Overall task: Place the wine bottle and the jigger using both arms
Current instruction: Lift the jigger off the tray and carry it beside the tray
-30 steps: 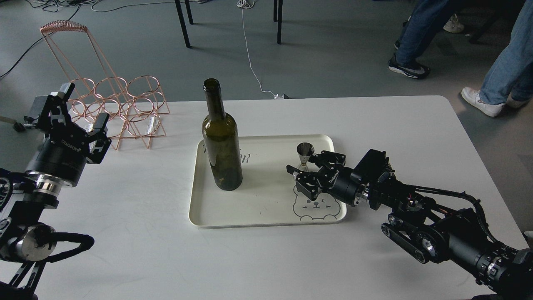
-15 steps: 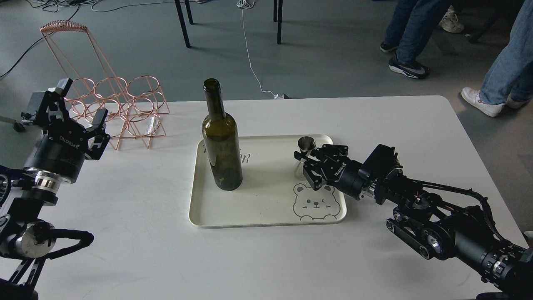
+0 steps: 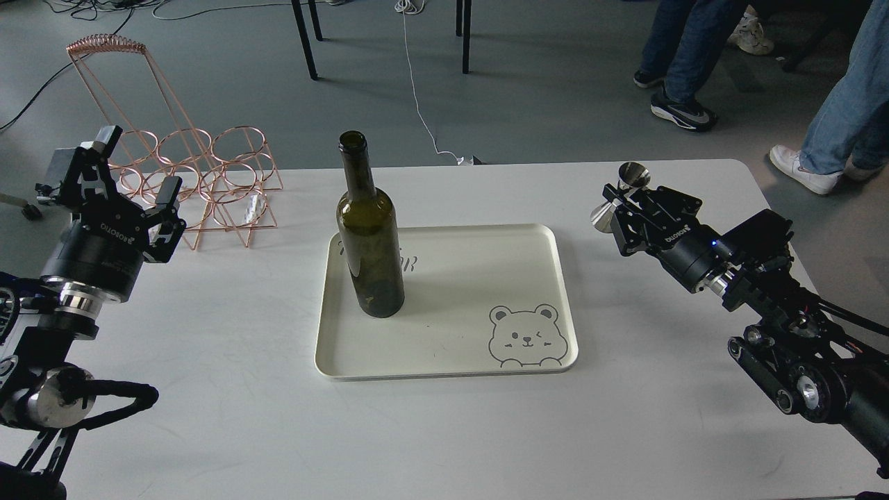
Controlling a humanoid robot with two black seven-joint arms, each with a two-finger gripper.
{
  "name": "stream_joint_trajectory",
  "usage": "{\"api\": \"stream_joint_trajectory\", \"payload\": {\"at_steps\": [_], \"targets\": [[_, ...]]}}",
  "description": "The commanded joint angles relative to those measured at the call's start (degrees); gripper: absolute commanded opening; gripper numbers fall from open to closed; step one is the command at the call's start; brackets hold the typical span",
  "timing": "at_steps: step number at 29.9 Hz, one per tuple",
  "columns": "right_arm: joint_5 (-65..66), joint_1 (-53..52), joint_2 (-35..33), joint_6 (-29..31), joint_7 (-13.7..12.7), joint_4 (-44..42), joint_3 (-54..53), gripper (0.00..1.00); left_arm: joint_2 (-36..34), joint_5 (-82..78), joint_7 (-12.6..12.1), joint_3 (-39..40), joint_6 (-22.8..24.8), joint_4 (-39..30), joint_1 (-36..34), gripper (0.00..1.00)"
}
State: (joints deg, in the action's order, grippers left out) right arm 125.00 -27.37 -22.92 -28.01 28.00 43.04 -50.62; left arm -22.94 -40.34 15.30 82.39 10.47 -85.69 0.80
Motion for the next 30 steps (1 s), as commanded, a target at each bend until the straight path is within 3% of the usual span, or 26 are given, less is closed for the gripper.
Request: {"api": "stream_joint_trajectory", "payload": {"at_steps": [1, 23, 30], "targets": [[0.0, 3.8, -2.9, 0.0, 0.0, -0.1, -1.9, 0.17, 0.2, 0.0, 0.0, 0.0, 0.0, 0.0, 0.0, 0.99], [-4.3, 8.8, -2.3, 0.0, 0.0, -2.8, -1.2, 0.22, 0.1, 0.0, 0.0, -0.2, 0.0, -0.3, -0.2, 0.99], [-4.4, 8.9, -2.2, 0.0, 0.0, -3.0, -1.1, 0.30, 0.3, 0.0, 0.1, -0.1, 0.0, -0.3, -0.2, 0.99]]}}
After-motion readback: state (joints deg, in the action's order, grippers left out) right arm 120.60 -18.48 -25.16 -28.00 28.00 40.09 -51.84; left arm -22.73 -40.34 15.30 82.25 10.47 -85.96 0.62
